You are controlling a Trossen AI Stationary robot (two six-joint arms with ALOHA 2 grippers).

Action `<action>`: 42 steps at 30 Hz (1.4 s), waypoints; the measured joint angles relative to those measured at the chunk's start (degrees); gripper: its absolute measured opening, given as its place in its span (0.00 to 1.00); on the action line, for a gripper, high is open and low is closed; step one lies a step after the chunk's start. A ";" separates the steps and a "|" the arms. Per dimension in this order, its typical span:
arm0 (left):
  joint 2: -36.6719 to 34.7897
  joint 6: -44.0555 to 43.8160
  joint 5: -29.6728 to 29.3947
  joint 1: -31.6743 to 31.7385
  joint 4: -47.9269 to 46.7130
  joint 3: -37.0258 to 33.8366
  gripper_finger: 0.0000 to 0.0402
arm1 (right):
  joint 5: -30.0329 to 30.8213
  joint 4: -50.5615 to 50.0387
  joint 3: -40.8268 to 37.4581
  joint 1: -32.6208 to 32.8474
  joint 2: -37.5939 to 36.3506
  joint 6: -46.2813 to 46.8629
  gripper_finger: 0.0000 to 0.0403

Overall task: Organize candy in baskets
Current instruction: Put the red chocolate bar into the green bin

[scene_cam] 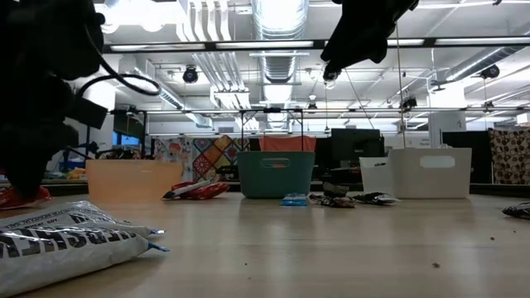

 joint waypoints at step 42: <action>-21.24 16.44 -15.03 0.09 13.65 -0.02 0.02 | -0.02 6.49 -3.90 0.00 0.04 -0.25 0.48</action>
